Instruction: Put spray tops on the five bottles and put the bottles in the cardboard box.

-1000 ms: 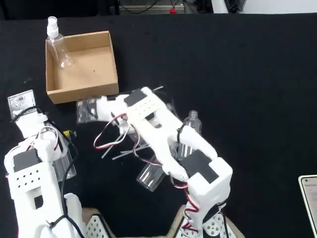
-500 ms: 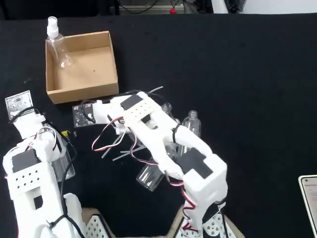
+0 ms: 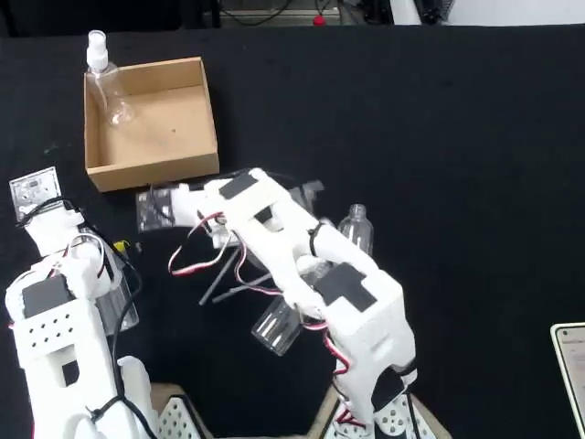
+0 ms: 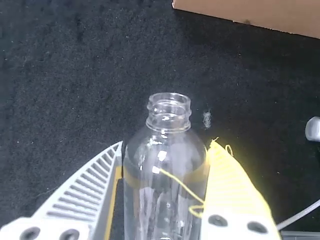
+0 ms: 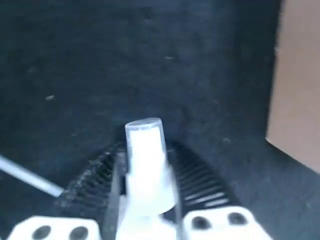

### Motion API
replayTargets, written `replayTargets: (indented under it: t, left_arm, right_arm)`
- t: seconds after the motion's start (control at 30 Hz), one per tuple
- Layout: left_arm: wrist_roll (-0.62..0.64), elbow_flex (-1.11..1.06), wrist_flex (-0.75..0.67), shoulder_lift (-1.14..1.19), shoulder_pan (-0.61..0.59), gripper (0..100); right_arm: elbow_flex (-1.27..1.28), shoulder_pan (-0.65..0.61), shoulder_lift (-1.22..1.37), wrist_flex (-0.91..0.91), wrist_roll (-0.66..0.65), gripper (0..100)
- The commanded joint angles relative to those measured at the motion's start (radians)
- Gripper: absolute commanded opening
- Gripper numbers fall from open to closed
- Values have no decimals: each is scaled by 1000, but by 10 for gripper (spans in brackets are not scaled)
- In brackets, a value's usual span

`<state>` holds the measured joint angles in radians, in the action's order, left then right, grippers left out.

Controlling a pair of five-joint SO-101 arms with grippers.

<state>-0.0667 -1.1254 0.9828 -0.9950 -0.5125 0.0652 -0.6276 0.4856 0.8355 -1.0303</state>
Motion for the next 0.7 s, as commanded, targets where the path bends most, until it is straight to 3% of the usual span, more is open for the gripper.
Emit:
replayTargets:
  t: [0.0, 0.33, 0.67]
  left_arm:
    - [-6, 27, -11, -18, -10, 191]
    - [-6, 27, -11, -18, -10, 191]
    - [-5, 70, -11, -20, 39, 191]
  right_arm:
    - [-119, 60, -30, -12, 144, 8]
    - [-188, 86, -414, 130, 577, 11]
    - [-188, 267, -811, 161, 904, 11]
